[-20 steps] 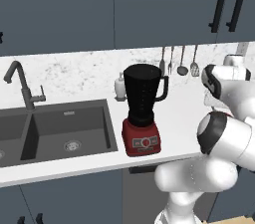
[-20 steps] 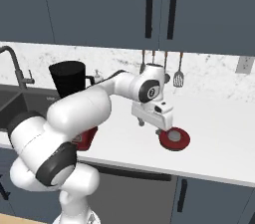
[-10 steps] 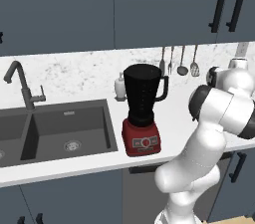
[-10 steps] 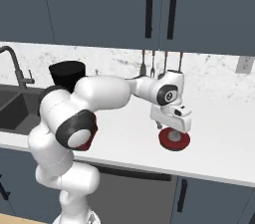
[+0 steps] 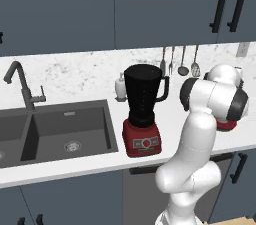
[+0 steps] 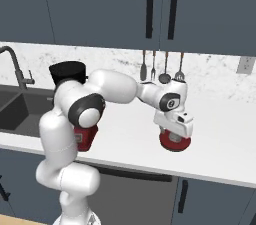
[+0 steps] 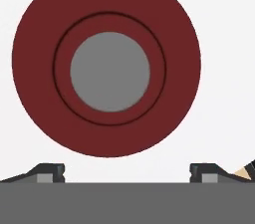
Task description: Close the lid blender by securely placing the lid on top.
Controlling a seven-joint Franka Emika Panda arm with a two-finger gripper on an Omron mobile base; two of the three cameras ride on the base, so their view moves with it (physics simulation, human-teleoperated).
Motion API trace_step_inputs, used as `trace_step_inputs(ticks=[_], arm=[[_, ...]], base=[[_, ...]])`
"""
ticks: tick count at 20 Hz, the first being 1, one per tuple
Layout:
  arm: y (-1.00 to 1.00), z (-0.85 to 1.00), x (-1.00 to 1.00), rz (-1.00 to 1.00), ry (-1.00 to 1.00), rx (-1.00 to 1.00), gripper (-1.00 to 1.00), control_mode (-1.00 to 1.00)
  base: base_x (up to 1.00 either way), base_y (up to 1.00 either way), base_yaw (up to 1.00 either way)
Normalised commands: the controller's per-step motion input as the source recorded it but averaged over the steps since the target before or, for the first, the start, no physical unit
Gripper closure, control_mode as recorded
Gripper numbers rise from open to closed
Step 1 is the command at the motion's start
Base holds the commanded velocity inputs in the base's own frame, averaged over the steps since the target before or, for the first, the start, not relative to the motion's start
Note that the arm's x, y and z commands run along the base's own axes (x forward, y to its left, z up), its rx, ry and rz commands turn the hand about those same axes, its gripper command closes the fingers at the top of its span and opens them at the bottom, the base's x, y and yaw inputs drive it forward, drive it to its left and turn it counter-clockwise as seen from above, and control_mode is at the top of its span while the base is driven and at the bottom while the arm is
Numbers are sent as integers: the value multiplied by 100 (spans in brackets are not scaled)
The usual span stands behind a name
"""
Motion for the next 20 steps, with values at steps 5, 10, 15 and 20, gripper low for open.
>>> trace_step_inputs(ticks=[5,10,15,20], arm=[[-1,-35,27,0,-5,0,-100,-100],[-10,-12,25,0,-9,1,-100,-100],[-15,-17,4,0,-10,0,-100,-100],[-3,-39,3,0,-8,0,-100,-100]], base=[[0,0,0],[0,0,0],[0,0,0],[0,0,0]])
